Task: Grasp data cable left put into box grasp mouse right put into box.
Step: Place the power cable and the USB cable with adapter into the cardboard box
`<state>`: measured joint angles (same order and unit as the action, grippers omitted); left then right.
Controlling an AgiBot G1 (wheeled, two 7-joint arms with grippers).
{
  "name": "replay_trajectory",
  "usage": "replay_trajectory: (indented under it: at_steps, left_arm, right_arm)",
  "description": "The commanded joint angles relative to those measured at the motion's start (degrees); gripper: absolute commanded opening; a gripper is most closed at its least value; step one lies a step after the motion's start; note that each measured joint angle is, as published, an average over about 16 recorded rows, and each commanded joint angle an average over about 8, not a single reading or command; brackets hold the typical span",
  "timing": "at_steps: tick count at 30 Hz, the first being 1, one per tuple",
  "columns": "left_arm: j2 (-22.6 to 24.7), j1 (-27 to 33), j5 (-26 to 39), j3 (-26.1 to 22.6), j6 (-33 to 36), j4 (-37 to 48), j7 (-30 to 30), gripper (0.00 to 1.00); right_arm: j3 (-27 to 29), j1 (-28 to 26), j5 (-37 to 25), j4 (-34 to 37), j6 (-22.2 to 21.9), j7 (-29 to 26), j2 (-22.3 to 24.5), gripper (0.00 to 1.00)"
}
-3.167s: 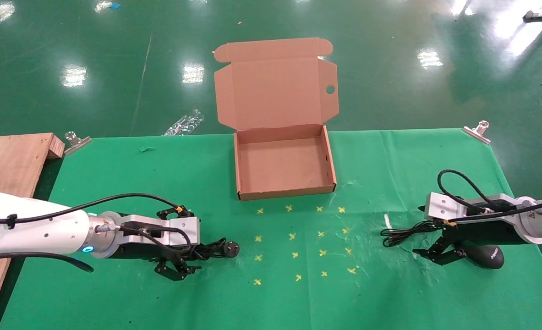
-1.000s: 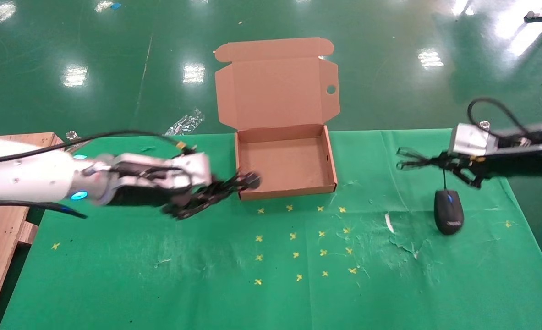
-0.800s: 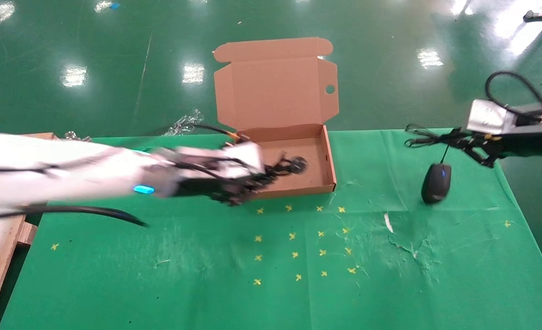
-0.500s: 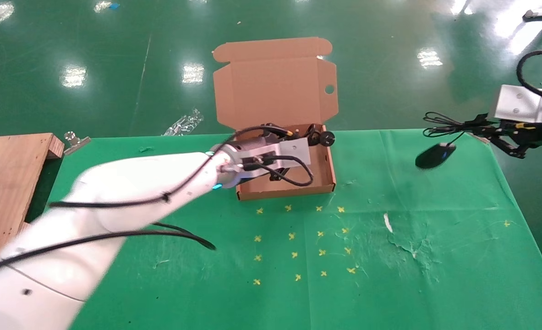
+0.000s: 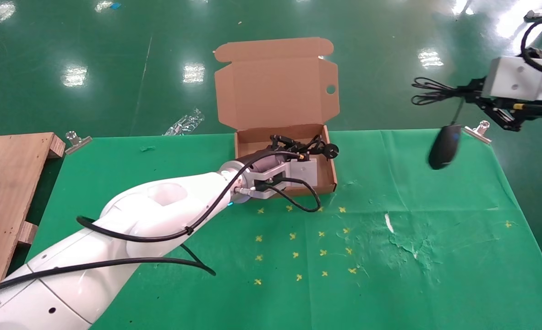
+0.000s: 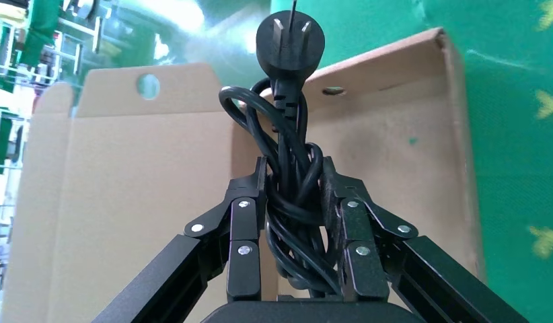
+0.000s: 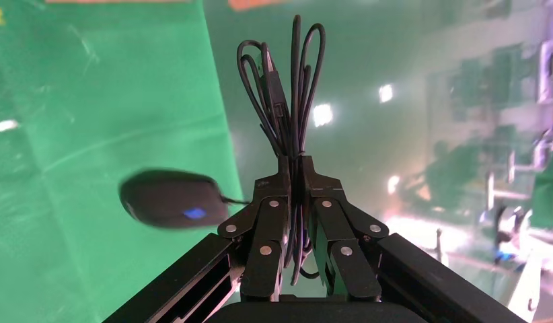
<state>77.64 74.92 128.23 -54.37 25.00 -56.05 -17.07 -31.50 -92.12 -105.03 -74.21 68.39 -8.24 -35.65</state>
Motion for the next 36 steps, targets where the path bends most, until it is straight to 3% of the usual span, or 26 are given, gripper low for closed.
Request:
replay_trajectory:
  at_steps: [1, 9, 23, 30, 36]
  left_arm:
    - [-0.03, 0.41, -0.23, -1.18, -0.66, 0.31, -0.64, 1.00]
    - [-1.06, 2.37, -1.25, -2.33, -1.99, 3.65, -3.95, 1.00]
    - [-10.18, 8.27, -1.30, 5.14, -1.82, 9.04, -13.52, 1.00]
    - [-10.83, 7.95, 1.81, 6.06, -0.59, 7.28, -16.67, 1.00]
    - [-10.92, 7.49, 4.30, 6.65, 0.19, 5.97, -18.81, 1.00]
  right_arm:
    - [0.28, 0.43, 0.34, -1.83, -0.89, -0.22, -0.14, 0.00]
    - [0.55, 1.20, 3.73, -1.84, -1.55, 3.12, -1.80, 0.00]
    - [-0.16, 1.72, 7.18, 0.17, -1.84, 4.22, -7.24, 0.00]
    - [-2.02, 1.51, 9.31, 3.52, -2.38, 8.09, -15.40, 0.00]
    - [-4.61, 1.19, 9.46, 14.02, -4.40, 15.64, -25.41, 0.00]
